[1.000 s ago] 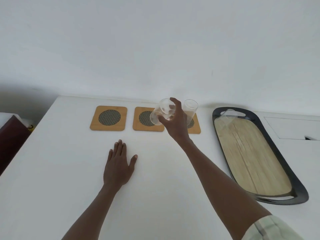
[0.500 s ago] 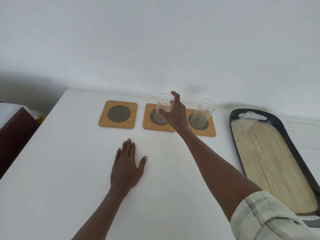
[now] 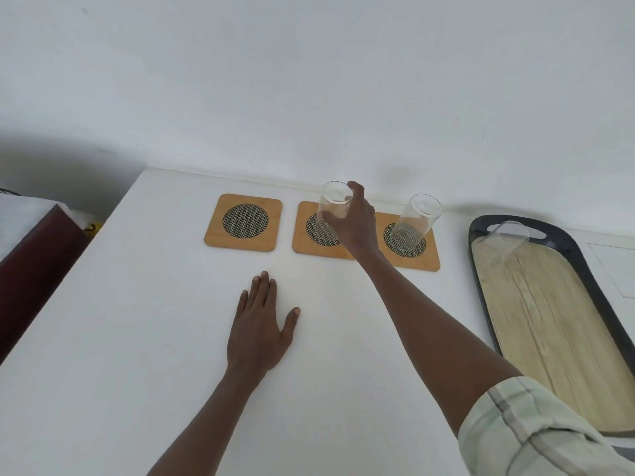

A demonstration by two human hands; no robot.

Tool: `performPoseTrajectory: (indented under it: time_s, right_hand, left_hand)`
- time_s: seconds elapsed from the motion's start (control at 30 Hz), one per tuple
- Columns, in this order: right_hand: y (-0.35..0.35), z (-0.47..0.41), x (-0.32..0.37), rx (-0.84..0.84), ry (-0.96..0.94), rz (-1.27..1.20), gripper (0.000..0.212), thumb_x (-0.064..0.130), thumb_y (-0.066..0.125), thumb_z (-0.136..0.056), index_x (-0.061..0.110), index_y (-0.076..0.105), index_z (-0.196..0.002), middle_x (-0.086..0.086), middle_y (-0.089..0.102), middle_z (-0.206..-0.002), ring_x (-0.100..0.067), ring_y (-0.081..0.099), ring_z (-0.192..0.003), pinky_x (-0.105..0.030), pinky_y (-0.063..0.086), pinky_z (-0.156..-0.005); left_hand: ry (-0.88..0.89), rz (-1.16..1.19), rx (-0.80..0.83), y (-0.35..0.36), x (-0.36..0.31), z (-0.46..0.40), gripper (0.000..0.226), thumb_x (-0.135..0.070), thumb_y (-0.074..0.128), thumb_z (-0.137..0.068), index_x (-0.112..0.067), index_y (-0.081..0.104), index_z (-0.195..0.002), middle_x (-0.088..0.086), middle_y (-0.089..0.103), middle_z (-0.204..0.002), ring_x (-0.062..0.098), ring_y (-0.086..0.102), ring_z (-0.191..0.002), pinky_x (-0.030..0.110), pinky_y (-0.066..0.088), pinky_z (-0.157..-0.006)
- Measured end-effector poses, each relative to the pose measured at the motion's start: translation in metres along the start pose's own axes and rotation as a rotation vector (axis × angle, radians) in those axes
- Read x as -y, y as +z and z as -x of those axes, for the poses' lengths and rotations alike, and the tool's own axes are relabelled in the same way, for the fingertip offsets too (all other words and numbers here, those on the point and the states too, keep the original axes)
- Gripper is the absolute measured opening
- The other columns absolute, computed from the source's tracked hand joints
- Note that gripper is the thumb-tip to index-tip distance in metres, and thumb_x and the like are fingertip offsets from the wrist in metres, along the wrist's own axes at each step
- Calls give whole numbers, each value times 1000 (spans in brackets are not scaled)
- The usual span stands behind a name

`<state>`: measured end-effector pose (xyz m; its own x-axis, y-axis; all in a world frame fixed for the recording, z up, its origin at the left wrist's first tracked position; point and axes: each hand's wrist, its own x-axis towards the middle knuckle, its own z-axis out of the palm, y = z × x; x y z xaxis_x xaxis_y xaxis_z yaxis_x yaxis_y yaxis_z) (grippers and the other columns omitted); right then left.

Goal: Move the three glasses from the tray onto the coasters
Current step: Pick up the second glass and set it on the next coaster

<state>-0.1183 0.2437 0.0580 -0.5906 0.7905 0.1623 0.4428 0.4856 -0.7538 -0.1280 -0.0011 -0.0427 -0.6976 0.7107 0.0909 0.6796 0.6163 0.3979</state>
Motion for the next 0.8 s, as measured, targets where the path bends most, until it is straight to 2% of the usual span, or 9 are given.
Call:
performPoseTrajectory:
  time_s: [0.27,0.43,0.53,0.6,0.67,0.8]
  right_hand:
    - [1,1,0,-6,3,4,78,32,80,-77,15,37,-140,-12,58,-124,-27,54,-113,-29,39,-83]
    - [2,3,-2,-12,1,40,80,37,78,-78,15,35,-142,-10,58,-128,-28,54,-116,-37,45,-87]
    - [1,5,-2,-24,-7,27,91,48,76,-79,14,27,-147,-13,55,-134,-30,50,-125,-38,44,-92]
    - [1,10,-2,-62,13,-13,93,57,68,-83,13,21,-150,-15,51,-139,-29,46,-129,-41,43,-98]
    - [-1,15,-3,-131,22,-62,86,59,58,-90,11,20,-151,-15,50,-139,-26,46,-130,-45,44,-102]
    - [-8,32,-9,-287,-13,-111,65,50,47,-98,9,31,-146,-12,55,-126,-22,52,-117,-44,47,-97]
  left_hand:
    - [-3,2,-1,-1,-1,1,78,-60,29,-96,-7,23,-154,5,12,-165,15,6,-153,34,9,-124]
    - [-5,0,3,-1,-1,0,77,-58,32,-97,-7,22,-154,5,11,-165,15,5,-153,33,8,-124]
    - [-3,0,4,-1,-1,0,77,-58,33,-97,-7,22,-154,6,11,-165,15,5,-153,33,7,-124]
    - [-3,-3,1,-1,0,0,77,-58,33,-97,-7,22,-154,6,11,-165,16,6,-153,33,8,-124]
    - [-1,-7,-1,-1,0,0,77,-58,33,-97,-7,22,-154,6,12,-165,16,7,-153,33,8,-124]
    - [3,-6,3,-1,0,0,79,-59,30,-96,-6,23,-154,7,13,-165,17,8,-153,34,10,-124]
